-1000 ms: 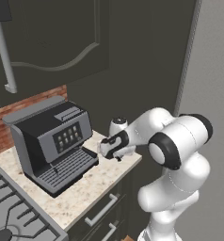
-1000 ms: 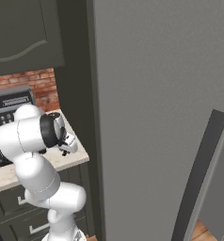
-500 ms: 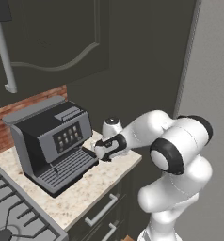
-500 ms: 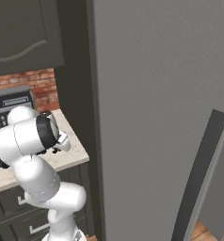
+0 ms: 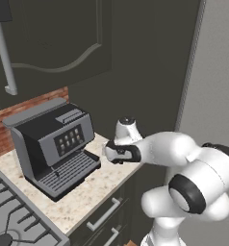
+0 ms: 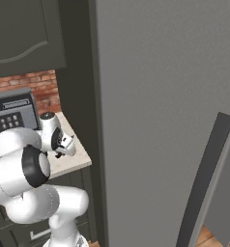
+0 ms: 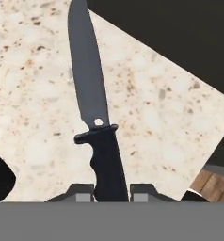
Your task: Retrieve the butter from the fridge and place it on a plate on the dining table. Then retrieve the butter knife by the fridge and place it near the plate.
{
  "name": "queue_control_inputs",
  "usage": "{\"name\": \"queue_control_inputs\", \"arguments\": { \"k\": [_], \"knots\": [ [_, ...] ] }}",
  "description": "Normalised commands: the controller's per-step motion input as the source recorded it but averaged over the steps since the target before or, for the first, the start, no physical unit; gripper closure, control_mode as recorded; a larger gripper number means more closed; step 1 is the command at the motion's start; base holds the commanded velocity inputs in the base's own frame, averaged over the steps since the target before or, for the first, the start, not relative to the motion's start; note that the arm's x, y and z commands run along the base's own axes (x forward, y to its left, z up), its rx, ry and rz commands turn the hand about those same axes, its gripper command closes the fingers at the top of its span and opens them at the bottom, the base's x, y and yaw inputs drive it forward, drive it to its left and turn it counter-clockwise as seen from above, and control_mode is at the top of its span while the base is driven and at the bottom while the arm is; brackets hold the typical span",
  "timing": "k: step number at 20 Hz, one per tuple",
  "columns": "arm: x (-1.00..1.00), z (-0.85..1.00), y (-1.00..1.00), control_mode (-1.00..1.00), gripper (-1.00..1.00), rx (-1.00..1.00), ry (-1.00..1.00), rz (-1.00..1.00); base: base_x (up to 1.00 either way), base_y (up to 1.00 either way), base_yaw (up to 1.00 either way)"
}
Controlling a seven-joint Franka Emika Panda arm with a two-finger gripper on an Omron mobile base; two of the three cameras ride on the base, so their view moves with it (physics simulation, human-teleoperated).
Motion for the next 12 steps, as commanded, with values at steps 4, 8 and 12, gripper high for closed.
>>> {"name": "queue_control_inputs", "arguments": {
  "k": [4, 8, 12],
  "knots": [
    [-0.45, 0.43, -0.03, -1.0, 1.0, 0.02, 0.0, 0.0, 0.0, 0.0, 0.0],
    [-0.67, 0.56, 0.01, -1.0, 1.0, 0.0, -0.03, 0.01, 0.0, 0.0, 0.0],
    [-0.7, 0.66, 0.0, -1.0, 1.0, 0.0, -0.08, 0.05, 0.0, 0.0, 0.0]
  ]
}}
